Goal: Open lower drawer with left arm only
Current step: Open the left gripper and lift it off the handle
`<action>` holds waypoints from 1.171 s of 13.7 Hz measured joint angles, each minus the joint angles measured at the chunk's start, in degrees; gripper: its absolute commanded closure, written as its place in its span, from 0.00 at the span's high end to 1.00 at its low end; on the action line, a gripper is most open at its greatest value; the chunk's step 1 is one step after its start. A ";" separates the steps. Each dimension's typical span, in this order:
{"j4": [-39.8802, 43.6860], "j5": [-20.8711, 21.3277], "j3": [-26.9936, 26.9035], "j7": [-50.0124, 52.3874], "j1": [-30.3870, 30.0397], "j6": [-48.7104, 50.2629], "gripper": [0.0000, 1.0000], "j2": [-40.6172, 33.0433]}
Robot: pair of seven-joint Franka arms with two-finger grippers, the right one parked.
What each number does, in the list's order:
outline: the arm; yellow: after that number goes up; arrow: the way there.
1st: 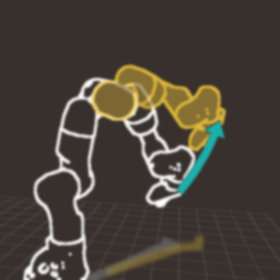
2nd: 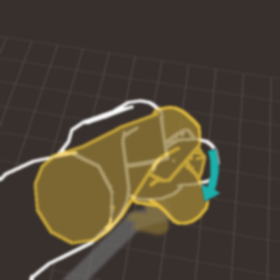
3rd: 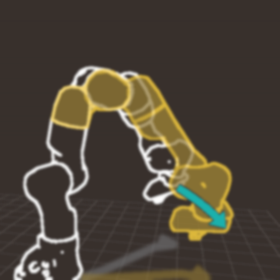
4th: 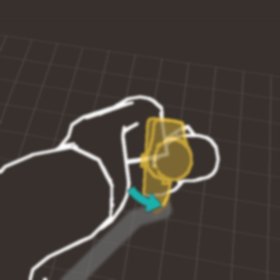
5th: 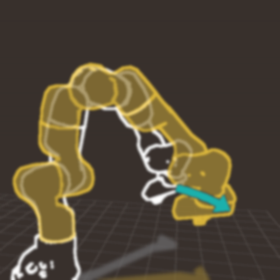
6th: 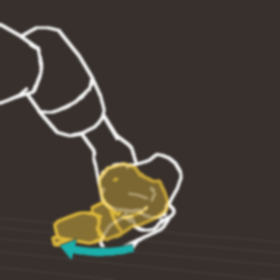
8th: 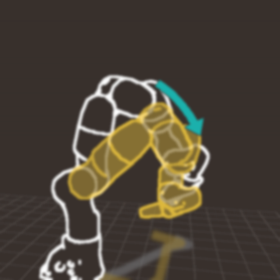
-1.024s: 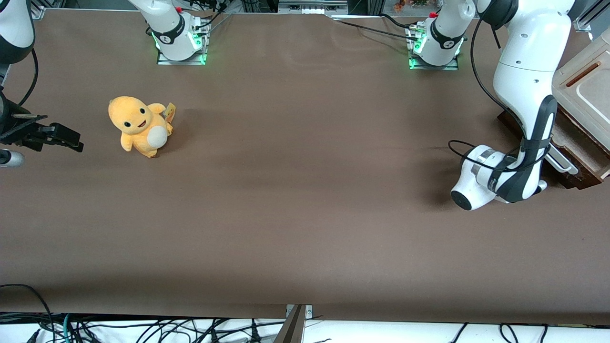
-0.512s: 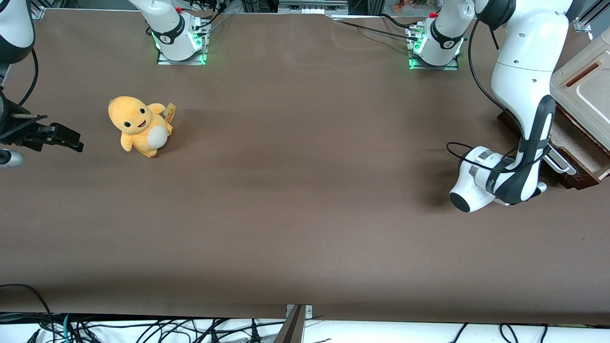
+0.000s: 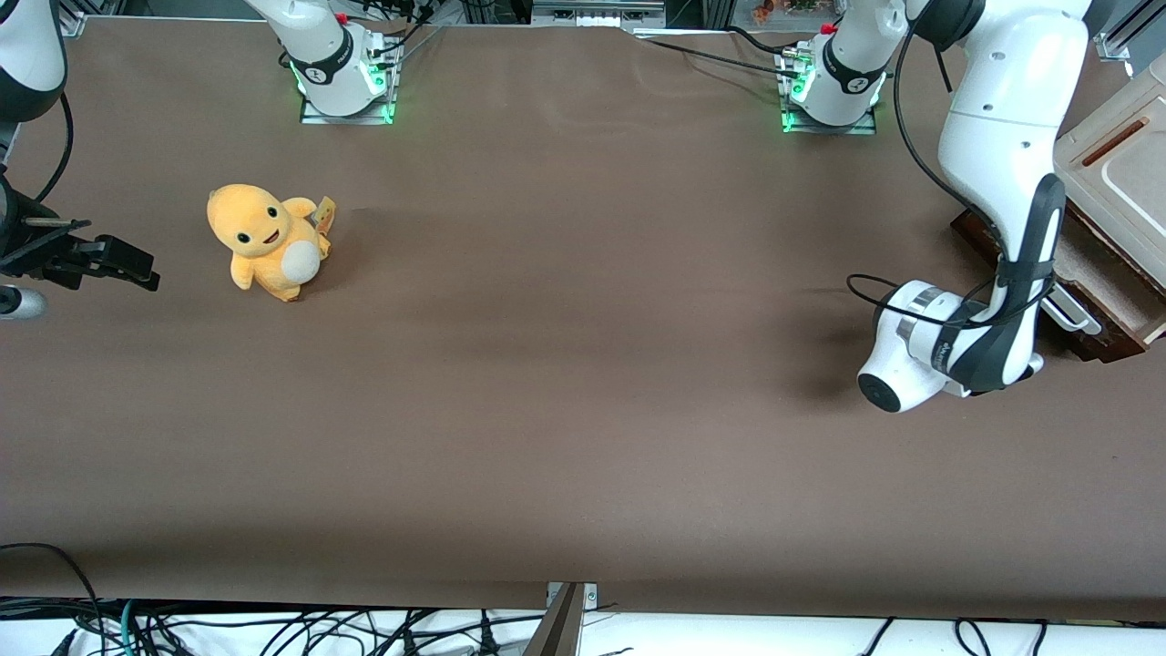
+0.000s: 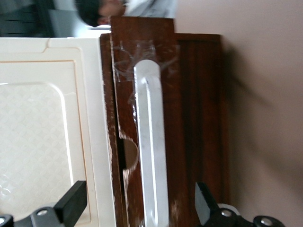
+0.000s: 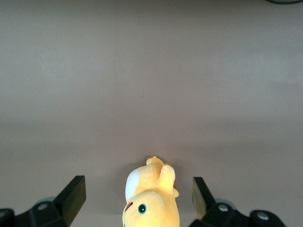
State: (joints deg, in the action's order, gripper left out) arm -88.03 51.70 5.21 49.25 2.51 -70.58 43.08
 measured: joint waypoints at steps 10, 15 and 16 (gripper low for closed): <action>12.82 -28.35 7.95 -11.77 0.34 0.48 1.00 -9.71; 16.13 -39.89 6.61 -25.43 -1.88 -3.82 1.00 -16.62; 15.24 -42.46 5.52 -29.64 -2.46 -5.91 1.00 -18.94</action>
State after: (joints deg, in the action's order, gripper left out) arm -72.80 9.24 10.73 19.61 0.05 -76.49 24.14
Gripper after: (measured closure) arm 0.000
